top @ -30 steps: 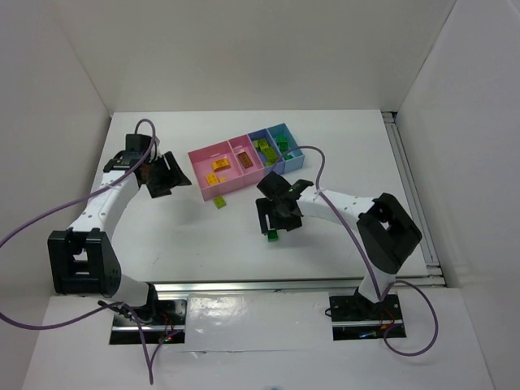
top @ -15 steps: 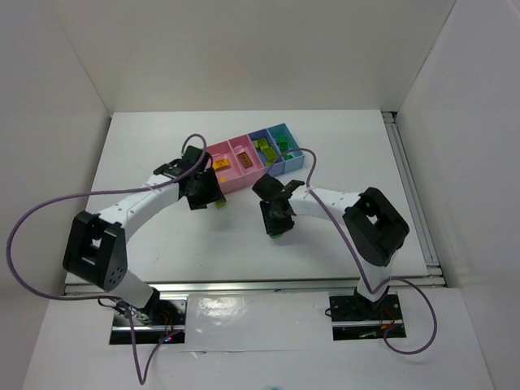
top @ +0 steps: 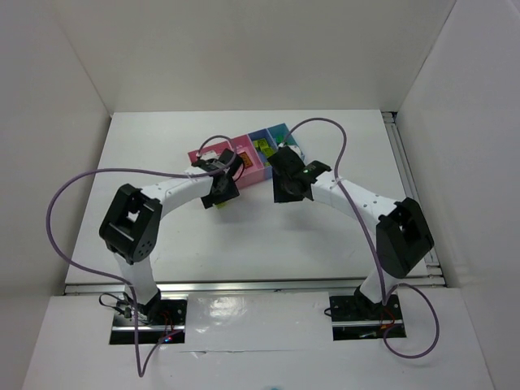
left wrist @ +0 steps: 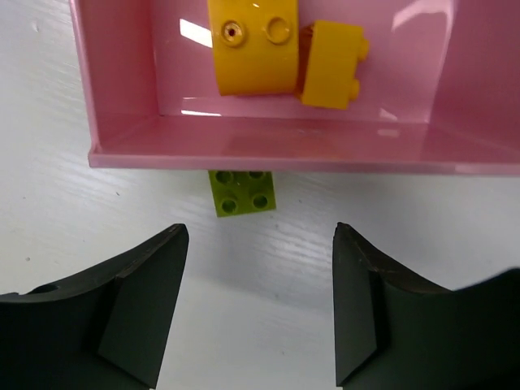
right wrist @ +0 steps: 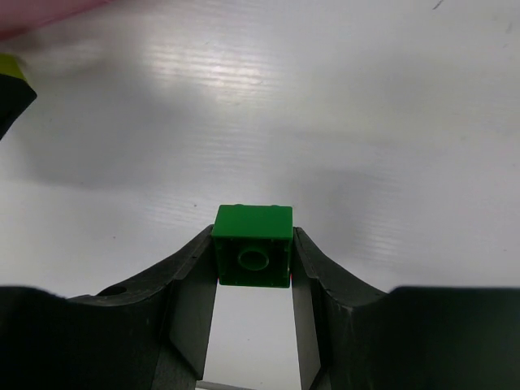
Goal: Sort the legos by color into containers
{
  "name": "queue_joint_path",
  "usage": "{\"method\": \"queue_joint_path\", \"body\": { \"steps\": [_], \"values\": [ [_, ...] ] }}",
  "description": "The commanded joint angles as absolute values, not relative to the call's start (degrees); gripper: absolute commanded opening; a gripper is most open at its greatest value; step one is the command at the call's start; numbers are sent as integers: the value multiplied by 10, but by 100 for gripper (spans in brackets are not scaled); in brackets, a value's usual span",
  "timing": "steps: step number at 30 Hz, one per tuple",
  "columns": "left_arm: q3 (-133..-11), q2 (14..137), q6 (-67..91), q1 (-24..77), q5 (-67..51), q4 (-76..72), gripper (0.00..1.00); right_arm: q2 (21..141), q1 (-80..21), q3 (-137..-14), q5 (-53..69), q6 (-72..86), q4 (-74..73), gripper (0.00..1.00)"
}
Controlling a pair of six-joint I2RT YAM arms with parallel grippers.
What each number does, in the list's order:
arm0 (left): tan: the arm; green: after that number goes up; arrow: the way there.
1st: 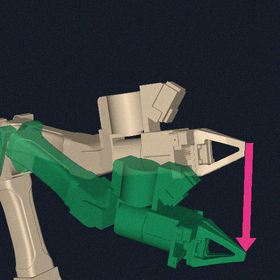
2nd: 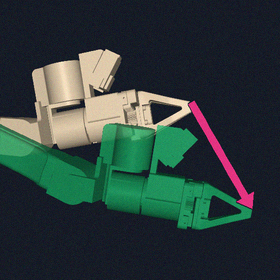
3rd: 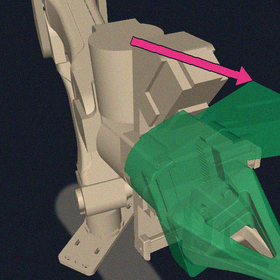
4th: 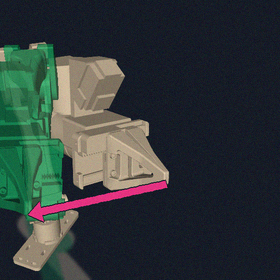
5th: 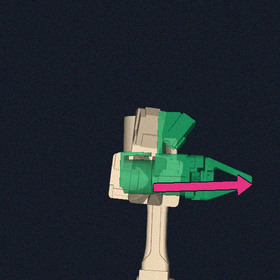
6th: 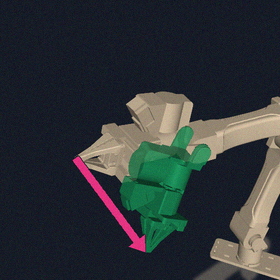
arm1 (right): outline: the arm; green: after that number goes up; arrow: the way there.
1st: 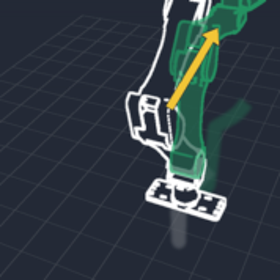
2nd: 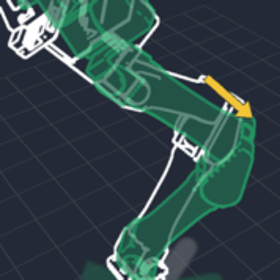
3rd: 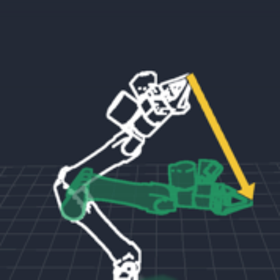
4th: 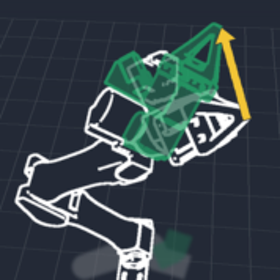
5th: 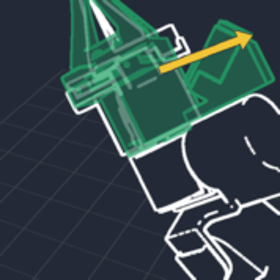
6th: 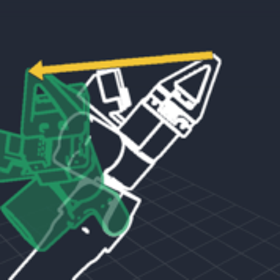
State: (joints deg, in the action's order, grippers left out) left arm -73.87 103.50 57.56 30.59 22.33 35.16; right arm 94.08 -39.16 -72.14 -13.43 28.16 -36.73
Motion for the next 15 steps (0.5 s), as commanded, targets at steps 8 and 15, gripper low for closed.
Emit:
{"method": "queue_joint_path", "body": {
  "steps": [8,15],
  "values": [
    [-763,1108,662,308,302,349,73,917,-379,-731,-148,266,-387,32],
    [-731,1107,679,308,308,308,52,938,-379,-736,-142,266,-381,32]
  ]
}}
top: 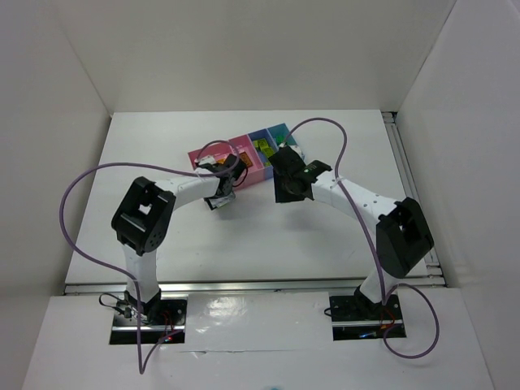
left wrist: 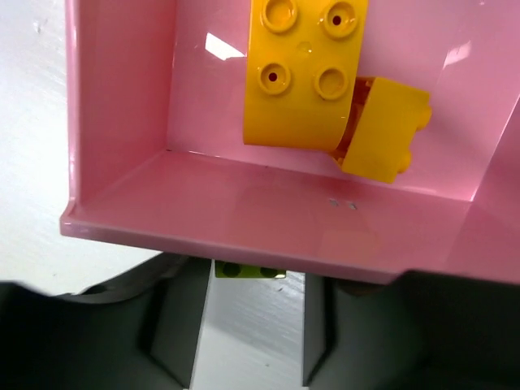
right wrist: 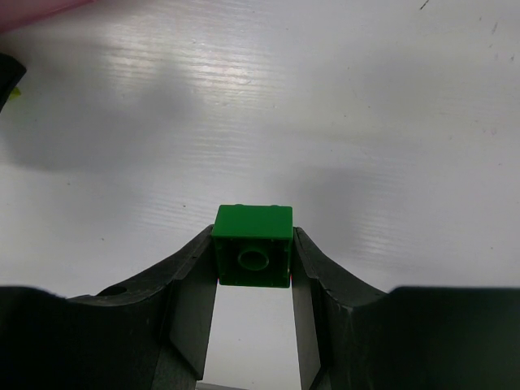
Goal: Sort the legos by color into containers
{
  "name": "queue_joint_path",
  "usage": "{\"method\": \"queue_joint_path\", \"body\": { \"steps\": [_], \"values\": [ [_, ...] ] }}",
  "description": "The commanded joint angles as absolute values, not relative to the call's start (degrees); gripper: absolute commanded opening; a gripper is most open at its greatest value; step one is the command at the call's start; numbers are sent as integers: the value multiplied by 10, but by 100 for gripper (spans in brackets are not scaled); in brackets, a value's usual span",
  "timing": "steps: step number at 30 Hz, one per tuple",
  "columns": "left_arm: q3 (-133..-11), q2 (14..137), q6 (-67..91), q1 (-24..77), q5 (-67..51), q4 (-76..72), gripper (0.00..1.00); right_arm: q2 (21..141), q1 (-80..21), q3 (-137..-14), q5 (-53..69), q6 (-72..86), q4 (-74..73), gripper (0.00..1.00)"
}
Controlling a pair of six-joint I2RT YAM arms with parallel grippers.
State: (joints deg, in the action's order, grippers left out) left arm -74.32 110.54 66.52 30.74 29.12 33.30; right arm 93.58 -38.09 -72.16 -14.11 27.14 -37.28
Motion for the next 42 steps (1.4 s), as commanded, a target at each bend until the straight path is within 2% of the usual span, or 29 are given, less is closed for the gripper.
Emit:
{"method": "queue_joint_path", "body": {
  "steps": [1,4,7,12,17,21,27,29,31,32,34,35,40,42],
  "values": [
    [-725,1100,679,308,303,308,49,938,-379,-743,-142,266,-381,32],
    [-711,1075,667,308,298,308,38,943,-374,-775,-181,266,-387,32],
    [-702,1034,628,321,297,308,30,931,-360,-793,-195,248,-330,33],
    [-708,964,568,339,259,314,29,1018,-286,-903,-195,222,-303,34],
    [-735,918,542,345,193,315,28,1127,-261,-1000,-197,201,-267,34],
    [-803,946,526,345,164,315,28,1197,-238,-1082,-209,188,-261,34],
    [-939,1048,519,345,129,302,29,1246,-228,-1098,-184,193,-205,35],
    [-973,1097,513,345,129,302,31,1265,-228,-1105,-189,193,-210,43],
    [-1024,1128,513,338,96,308,33,1273,-220,-1131,-181,200,-217,59],
    [-1039,1142,508,338,91,308,35,1267,-220,-1131,-174,200,-217,76],
    [-1077,1172,508,332,91,308,37,1249,-220,-1131,-167,200,-217,88],
    [-1088,1180,502,332,91,308,37,1238,-220,-1125,-162,200,-210,91],
    [-1139,1222,491,322,98,293,38,1141,-200,-1087,-207,219,-226,91],
    [-1170,1257,491,322,92,293,38,1079,-183,-1029,-238,250,-236,91]
  ]
}}
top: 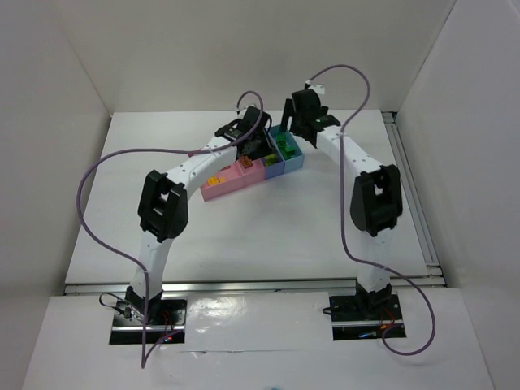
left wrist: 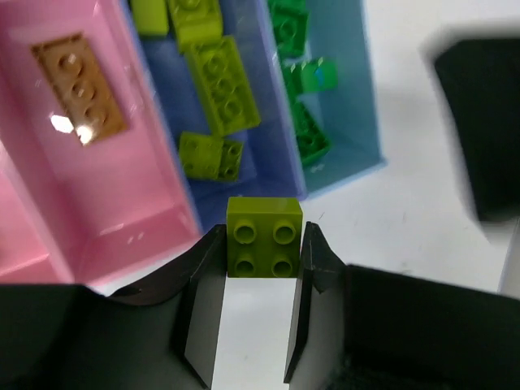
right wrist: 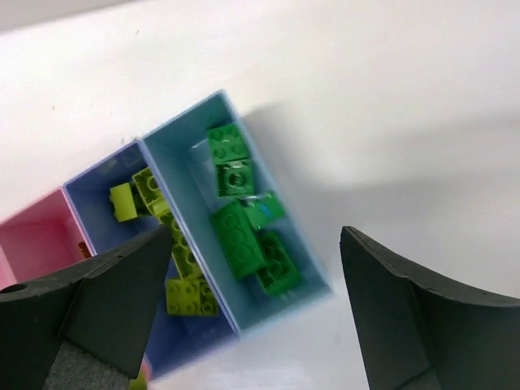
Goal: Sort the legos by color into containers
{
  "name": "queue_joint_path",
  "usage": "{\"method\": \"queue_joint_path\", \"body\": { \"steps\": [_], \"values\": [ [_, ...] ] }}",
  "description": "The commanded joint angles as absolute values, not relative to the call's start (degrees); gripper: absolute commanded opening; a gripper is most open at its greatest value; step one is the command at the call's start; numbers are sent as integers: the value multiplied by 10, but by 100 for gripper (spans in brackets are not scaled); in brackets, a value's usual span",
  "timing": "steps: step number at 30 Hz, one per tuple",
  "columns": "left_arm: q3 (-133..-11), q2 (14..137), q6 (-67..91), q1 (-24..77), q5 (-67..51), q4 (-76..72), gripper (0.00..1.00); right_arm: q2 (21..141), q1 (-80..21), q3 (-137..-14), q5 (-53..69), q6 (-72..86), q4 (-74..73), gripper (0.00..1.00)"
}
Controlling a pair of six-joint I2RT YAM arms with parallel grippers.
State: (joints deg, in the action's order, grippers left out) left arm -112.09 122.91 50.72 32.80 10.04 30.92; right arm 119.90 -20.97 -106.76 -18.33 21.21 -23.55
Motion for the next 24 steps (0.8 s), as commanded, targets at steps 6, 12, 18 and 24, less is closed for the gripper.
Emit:
{"method": "queue_joint_path", "body": {
  "steps": [6,12,18,24],
  "values": [
    [-1297,1366,461,322,93,293,72,890,-127,-731,-235,329,-173,97],
    [-1337,1362,448,322,79,312,100,762,-101,-633,-250,363,-257,100],
    [-1186,1172,383,322,85,284,100,708,-95,-595,-286,401,-328,100],
    [-951,1027,298,316,125,207,100,756,-90,-600,-327,395,-367,100]
  ]
}}
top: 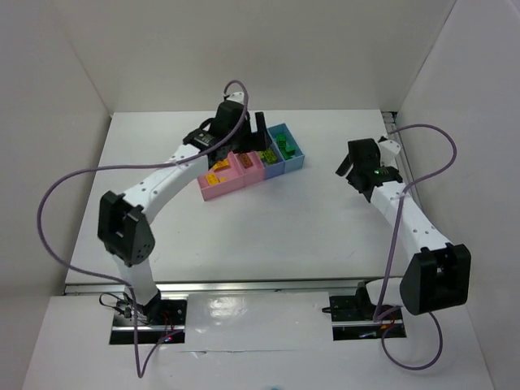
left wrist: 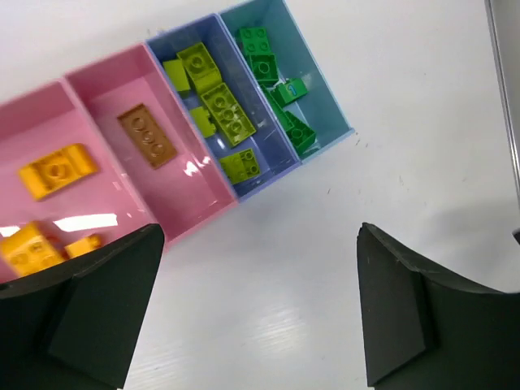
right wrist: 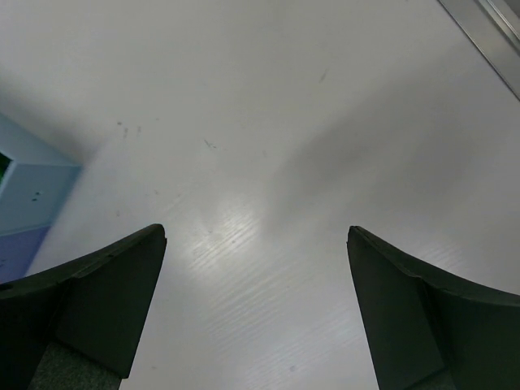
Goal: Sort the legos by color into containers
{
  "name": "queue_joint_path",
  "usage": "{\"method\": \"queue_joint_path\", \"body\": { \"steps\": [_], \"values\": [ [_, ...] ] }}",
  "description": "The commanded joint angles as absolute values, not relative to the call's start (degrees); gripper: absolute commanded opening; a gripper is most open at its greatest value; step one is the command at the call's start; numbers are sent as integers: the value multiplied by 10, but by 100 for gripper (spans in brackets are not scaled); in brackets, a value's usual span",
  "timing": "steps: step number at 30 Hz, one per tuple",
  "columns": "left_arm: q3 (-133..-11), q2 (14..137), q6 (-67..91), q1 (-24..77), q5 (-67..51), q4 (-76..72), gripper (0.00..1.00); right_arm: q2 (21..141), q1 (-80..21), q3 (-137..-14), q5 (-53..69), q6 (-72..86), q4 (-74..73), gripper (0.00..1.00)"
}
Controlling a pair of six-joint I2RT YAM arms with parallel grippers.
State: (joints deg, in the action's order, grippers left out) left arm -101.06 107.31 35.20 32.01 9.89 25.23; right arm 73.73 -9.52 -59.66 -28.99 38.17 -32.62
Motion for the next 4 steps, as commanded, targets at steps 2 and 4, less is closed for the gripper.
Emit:
{"method": "queue_joint_path", "body": {
  "steps": [2,4],
  "values": [
    [-919,986,278,309,125,213,100,763,-90,-594,-315,395,-367,100],
    [-892,965,272,294,125,228,100,763,-68,-574,-275,389,-348,100]
  ]
}}
